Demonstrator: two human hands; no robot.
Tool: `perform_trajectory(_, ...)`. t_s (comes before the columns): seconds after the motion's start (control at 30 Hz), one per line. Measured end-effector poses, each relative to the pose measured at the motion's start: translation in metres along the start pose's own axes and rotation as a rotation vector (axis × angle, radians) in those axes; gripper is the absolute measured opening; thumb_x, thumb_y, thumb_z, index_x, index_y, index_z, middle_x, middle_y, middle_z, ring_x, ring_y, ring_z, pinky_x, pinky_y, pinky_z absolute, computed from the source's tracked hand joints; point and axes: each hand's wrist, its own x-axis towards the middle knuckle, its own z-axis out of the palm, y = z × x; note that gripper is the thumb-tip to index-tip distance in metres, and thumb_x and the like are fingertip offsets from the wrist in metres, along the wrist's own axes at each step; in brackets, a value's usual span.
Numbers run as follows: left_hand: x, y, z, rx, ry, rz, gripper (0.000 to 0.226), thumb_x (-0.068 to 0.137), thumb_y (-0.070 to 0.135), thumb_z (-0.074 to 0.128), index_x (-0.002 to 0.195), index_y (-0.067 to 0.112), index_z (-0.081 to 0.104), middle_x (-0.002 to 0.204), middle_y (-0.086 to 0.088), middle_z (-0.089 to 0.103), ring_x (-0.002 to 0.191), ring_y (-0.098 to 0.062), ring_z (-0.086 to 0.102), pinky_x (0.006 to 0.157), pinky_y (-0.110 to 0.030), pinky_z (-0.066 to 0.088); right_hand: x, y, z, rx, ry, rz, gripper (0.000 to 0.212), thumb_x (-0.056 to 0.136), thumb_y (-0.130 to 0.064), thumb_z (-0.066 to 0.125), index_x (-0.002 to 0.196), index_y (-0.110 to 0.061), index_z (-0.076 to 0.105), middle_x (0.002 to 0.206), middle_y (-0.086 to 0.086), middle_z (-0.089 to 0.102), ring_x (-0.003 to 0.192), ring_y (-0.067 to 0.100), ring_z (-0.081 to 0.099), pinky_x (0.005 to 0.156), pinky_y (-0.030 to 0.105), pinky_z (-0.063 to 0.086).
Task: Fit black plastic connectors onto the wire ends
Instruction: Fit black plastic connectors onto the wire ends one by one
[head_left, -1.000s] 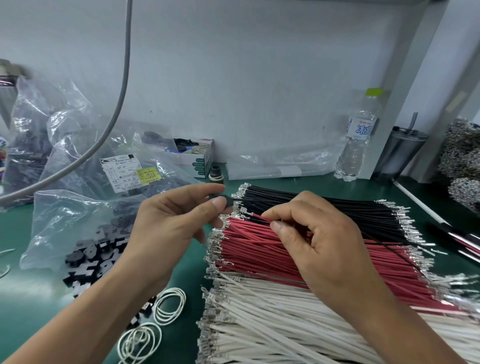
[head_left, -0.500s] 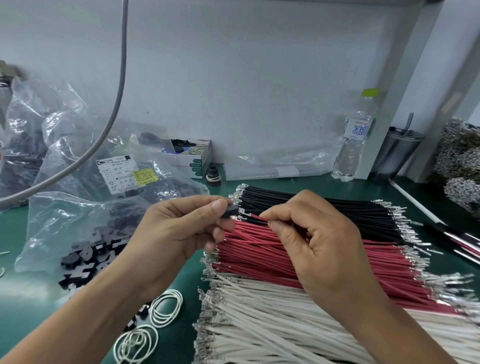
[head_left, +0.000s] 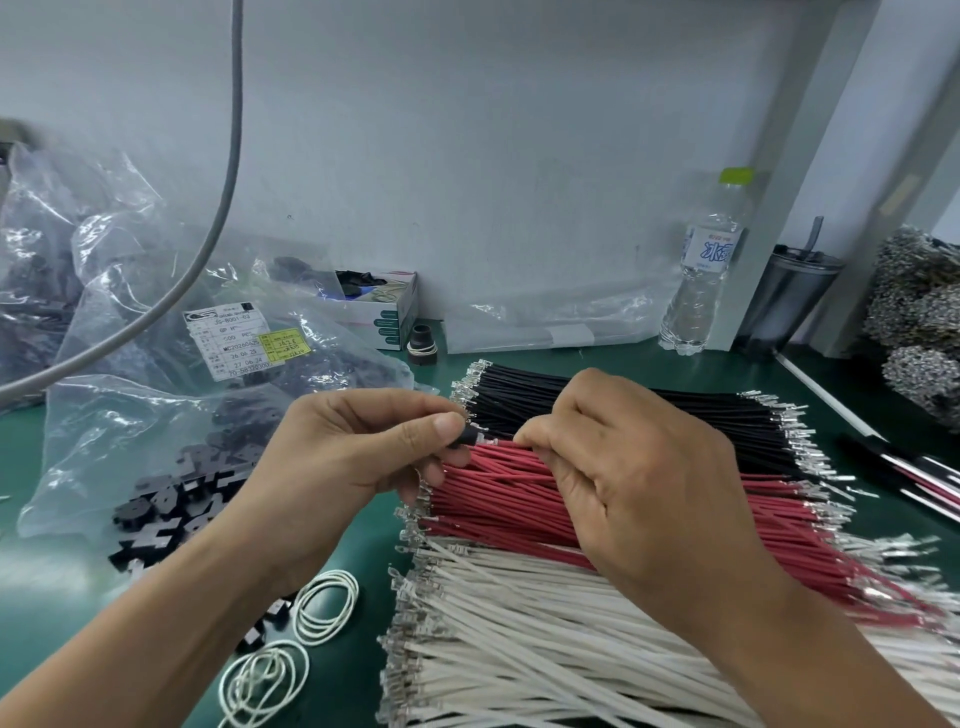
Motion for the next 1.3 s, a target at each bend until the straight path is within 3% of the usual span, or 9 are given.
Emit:
perform_trajectory(0.23, -0.002, -0.002, 0.007, -0.092, -0.016, -0.042, 0.034, 0.067, 0.024, 0.081, 0.093, 0.003, 0.081, 0.082, -0.021, 0.076, 0.058, -0.017, 0.063, 0.047, -0.023, 0.049, -0.002, -0.011, 0.012, 0.257, 0.044, 0.132, 0.016, 0.098, -0.023, 0.057, 0.099, -0.02, 0.073, 0.091, -0.012, 0.057, 0.08, 0.008, 0.058, 0.065, 0.031, 0.052)
perform_trajectory(0.37, -0.006, -0.002, 0.008, 0.309, 0.024, 0.24, 0.038, 0.067, 0.026, 0.086, 0.104, 0.028, 0.081, 0.089, -0.002, 0.08, 0.064, -0.01, 0.067, 0.057, -0.02, 0.054, -0.002, -0.005, 0.009, 0.317, -0.004, 0.202, 0.018, 0.096, -0.03, 0.055, 0.101, -0.027, 0.072, 0.092, -0.018, 0.057, 0.084, 0.005, 0.059, 0.07, 0.026, 0.05)
perform_trajectory(0.5, -0.006, -0.002, 0.007, 0.511, 0.077, 0.318, 0.021, 0.067, 0.031, 0.083, 0.087, 0.034, 0.082, 0.069, 0.003, 0.075, 0.052, -0.001, 0.061, 0.053, -0.01, 0.046, -0.003, 0.0, 0.005, 0.344, -0.043, 0.205, 0.008, 0.096, -0.031, 0.065, 0.093, -0.029, 0.072, 0.087, -0.018, 0.059, 0.085, 0.007, 0.06, 0.07, 0.022, 0.047)
perform_trajectory(0.63, -0.008, -0.002, 0.008, 0.378, -0.05, 0.234, 0.016, 0.072, 0.021, 0.083, 0.087, 0.026, 0.083, 0.066, -0.001, 0.075, 0.052, -0.007, 0.066, 0.053, -0.012, 0.049, -0.005, 0.001, 0.008, 0.35, -0.027, 0.192, 0.009, 0.095, -0.023, 0.068, 0.088, -0.022, 0.072, 0.083, -0.015, 0.059, 0.08, 0.008, 0.06, 0.069, 0.029, 0.05)
perform_trajectory(0.87, -0.006, -0.004, 0.008, 0.305, -0.061, 0.215, 0.016, 0.072, 0.021, 0.084, 0.088, 0.022, 0.084, 0.066, -0.007, 0.075, 0.051, -0.016, 0.068, 0.052, -0.017, 0.051, -0.003, -0.001, 0.006, 0.377, -0.037, 0.195, 0.012, 0.095, -0.029, 0.063, 0.089, -0.024, 0.072, 0.084, -0.017, 0.06, 0.081, 0.005, 0.059, 0.069, 0.017, 0.046)
perform_trajectory(0.93, -0.006, -0.006, 0.01, 0.286, -0.048, 0.212, 0.017, 0.071, 0.019, 0.085, 0.088, 0.02, 0.084, 0.068, -0.009, 0.076, 0.05, -0.017, 0.067, 0.052, -0.018, 0.051, -0.001, 0.001, -0.001, 0.276, -0.067, 0.198, 0.01, 0.095, -0.034, 0.066, 0.09, -0.029, 0.073, 0.084, -0.018, 0.061, 0.08, 0.004, 0.058, 0.066, 0.023, 0.048)
perform_trajectory(1.03, -0.005, -0.009, 0.012, 0.282, -0.033, 0.21, 0.016, 0.071, 0.02, 0.084, 0.087, 0.019, 0.084, 0.068, -0.007, 0.076, 0.049, -0.017, 0.065, 0.05, -0.017, 0.049, 0.003, 0.0, -0.02, 0.062, -0.086, 0.111, 0.007, 0.088, -0.037, 0.072, 0.093, -0.032, 0.072, 0.089, -0.019, 0.055, 0.084, 0.003, 0.047, 0.067, 0.013, 0.037)
perform_trajectory(1.17, -0.004, -0.009, 0.009, 0.286, 0.024, 0.231, 0.014, 0.072, 0.018, 0.084, 0.086, 0.021, 0.083, 0.064, -0.006, 0.075, 0.047, -0.012, 0.063, 0.047, -0.013, 0.046, 0.0, -0.024, -0.048, 0.051, -0.431, 0.015, 0.032, 0.069, -0.072, 0.059, 0.078, -0.041, 0.065, 0.079, -0.023, 0.053, 0.072, -0.001, 0.052, 0.059, 0.023, 0.048)
perform_trajectory(1.3, -0.004, -0.009, 0.008, 0.295, 0.037, 0.246, 0.014, 0.071, 0.022, 0.086, 0.085, 0.024, 0.083, 0.064, -0.006, 0.074, 0.047, -0.013, 0.064, 0.047, -0.013, 0.046, -0.021, -0.044, -0.048, -0.048, -0.591, -0.047, 0.027, 0.057, -0.065, 0.062, 0.058, -0.038, 0.062, 0.06, -0.021, 0.052, 0.054, -0.001, 0.054, 0.036, 0.02, 0.044)
